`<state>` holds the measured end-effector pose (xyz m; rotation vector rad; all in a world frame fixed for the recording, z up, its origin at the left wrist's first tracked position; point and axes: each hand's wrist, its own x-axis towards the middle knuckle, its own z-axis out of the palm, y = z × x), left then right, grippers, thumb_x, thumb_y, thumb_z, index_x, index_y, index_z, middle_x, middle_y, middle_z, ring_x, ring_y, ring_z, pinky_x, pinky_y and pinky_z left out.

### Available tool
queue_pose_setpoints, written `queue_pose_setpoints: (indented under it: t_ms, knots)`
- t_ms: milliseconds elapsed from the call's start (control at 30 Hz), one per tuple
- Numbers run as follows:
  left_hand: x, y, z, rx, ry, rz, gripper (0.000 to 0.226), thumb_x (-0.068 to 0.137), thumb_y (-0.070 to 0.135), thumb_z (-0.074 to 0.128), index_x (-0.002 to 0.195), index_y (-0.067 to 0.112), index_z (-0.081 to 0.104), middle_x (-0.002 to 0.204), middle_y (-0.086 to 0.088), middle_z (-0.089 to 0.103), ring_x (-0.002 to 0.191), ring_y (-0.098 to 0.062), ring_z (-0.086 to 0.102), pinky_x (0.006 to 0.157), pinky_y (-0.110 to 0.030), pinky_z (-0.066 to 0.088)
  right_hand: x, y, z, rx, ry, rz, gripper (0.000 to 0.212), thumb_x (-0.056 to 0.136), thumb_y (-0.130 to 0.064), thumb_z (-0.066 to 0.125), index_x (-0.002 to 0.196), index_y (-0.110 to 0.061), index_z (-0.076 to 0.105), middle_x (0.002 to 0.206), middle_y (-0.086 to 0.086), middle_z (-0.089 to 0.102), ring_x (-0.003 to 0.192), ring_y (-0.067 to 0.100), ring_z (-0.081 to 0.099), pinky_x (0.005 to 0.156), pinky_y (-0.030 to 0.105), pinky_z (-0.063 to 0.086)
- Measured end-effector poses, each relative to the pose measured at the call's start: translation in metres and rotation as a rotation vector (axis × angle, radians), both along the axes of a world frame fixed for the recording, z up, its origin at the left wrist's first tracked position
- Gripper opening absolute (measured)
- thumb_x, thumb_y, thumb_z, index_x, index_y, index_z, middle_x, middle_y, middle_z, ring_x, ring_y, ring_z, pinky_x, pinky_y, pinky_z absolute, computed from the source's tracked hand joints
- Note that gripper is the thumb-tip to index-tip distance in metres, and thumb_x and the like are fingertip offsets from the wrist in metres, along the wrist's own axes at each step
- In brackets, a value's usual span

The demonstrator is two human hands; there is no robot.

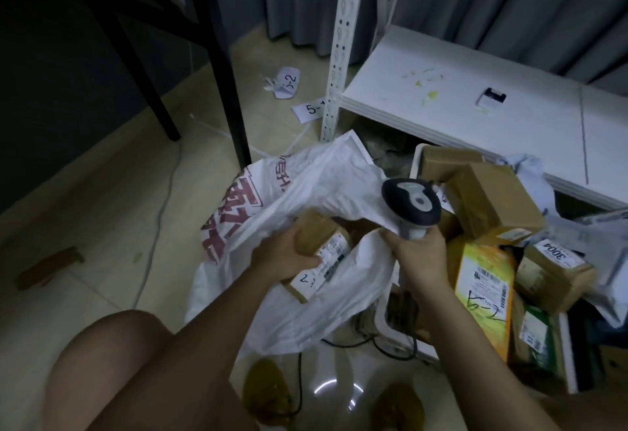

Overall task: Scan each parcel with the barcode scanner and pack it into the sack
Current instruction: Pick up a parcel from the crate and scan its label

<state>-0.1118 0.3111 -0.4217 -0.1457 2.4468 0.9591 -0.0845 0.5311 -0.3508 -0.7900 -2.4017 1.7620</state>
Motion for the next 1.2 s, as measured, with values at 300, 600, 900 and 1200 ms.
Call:
queue_pose_setpoints:
  t_ms: [300,600,900,1200]
  knots:
    - [-0.079,0.071,0.003,0.195,0.411,0.422,0.096,0.067,0.057,0.077,0.146,0.028,0.031,0.141,-0.007,0.040,0.129,-0.027,0.042,0.101,-0.040,0.042,0.000,0.029,0.011,-0.020,0.015,-0.077,0.037,0.080,-0.014,0.078,0.113,-0.011,0.062,0.096,-0.001,0.067,0.088,0.016,0.063,0.070,0.026,0.046]
    - [-0.073,0.065,-0.024,-0.114,0.182,-0.196,0.034,0.098,0.028,0.048,0.121,0.004,0.054,0.120,-0.019,0.059,0.114,-0.035,0.054,0.085,-0.035,0.045,-0.018,0.028,0.012,-0.058,0.026,-0.099,0.035,0.082,-0.013,0.076,0.109,-0.021,0.056,0.085,-0.017,0.057,0.079,0.004,0.057,0.079,0.029,0.046]
    - [-0.080,0.013,-0.036,-0.431,0.408,0.326,0.074,0.093,0.037,0.054,0.154,0.018,0.015,0.157,-0.018,0.018,0.143,-0.037,0.017,0.115,-0.050,0.011,-0.009,0.020,0.007,-0.085,0.073,-0.110,0.037,0.081,-0.010,0.077,0.108,-0.023,0.055,0.088,-0.020,0.058,0.080,-0.007,0.055,0.080,0.027,0.050]
    - [-0.081,-0.025,-0.035,-0.060,0.434,0.437,0.037,0.101,0.027,0.042,0.106,-0.003,0.063,0.110,-0.026,0.061,0.104,-0.038,0.059,0.086,-0.037,0.043,-0.011,0.019,0.002,-0.042,-0.019,-0.155,0.043,0.076,-0.036,0.081,0.111,-0.019,0.062,0.101,-0.006,0.069,0.098,0.016,0.065,0.087,0.040,0.056]
